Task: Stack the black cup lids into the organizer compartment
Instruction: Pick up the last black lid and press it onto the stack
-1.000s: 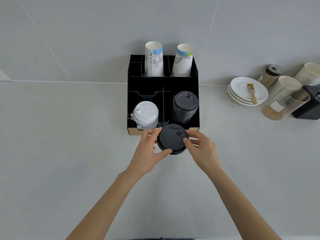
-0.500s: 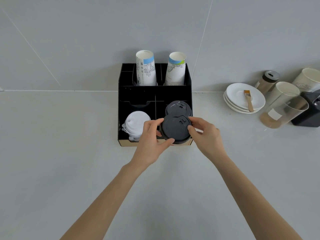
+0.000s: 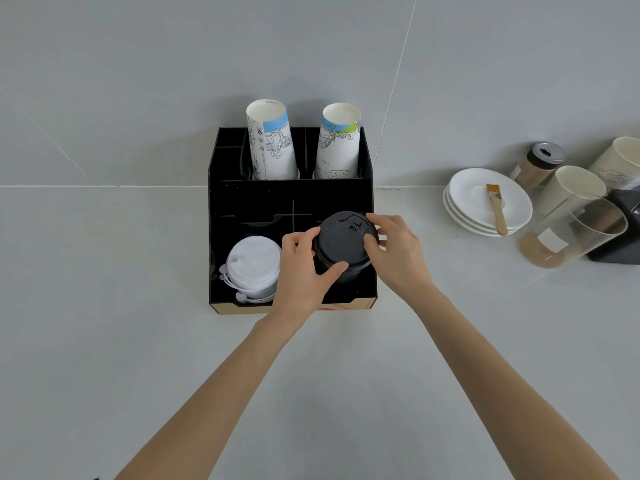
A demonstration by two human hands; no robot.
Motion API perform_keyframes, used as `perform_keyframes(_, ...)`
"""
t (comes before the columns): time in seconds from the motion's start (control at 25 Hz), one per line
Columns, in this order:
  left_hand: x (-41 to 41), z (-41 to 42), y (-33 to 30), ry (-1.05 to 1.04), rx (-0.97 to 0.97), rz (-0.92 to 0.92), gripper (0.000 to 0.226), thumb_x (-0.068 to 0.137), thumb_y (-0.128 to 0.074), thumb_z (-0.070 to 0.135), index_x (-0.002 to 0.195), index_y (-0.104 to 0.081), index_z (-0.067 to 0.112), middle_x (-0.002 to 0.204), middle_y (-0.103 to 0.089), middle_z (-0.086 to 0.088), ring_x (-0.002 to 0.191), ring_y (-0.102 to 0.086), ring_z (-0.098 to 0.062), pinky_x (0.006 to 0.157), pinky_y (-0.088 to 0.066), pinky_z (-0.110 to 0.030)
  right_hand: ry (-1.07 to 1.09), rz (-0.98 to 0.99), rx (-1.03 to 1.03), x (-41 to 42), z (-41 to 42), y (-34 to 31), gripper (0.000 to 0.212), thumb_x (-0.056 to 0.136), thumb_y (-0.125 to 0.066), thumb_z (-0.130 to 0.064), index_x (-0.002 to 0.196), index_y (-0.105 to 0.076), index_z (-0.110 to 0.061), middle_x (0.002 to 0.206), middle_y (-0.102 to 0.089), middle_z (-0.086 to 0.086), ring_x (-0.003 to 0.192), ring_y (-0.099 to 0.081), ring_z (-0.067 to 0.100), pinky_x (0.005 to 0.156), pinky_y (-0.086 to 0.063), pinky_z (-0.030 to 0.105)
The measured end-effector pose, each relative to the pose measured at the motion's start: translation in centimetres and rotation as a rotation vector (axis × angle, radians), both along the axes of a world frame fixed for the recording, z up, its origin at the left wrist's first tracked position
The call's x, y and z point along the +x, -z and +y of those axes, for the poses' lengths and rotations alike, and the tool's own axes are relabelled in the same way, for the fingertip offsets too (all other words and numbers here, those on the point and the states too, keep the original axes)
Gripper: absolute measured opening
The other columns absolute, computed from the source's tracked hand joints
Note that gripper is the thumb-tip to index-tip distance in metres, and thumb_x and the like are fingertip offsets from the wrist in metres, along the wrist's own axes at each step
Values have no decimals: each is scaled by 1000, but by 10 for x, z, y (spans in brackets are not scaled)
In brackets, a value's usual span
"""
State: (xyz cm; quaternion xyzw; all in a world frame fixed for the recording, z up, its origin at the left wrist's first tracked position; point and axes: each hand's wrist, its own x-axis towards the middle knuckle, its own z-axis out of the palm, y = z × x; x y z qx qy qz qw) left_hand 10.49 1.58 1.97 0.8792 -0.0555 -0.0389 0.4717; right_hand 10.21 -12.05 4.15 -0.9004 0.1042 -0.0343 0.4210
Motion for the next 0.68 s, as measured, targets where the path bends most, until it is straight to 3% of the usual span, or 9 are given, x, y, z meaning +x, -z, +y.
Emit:
perform_keyframes(0.12,6,-4,6,-8,-2,2,62,75,-69,19,127,-37,10,131,-35,-13,118,-43,-26,100,-43,-42,-9,21,-24,10,0,7,39,90,-42,-10,129,-43,-9,133,-47,13,120,-44,31,103,-42,39)
perform_keyframes(0.68,16,-1,15,38,60,-3,59,78,-66,24,127,-36,10,134,-40,-12,118,-45,-27,102,-42,-42,-58,41,-127,13,-1,22,41,94,-38,-15,135,-35,-11,135,-49,11,120,-37,31,98,-35,34)
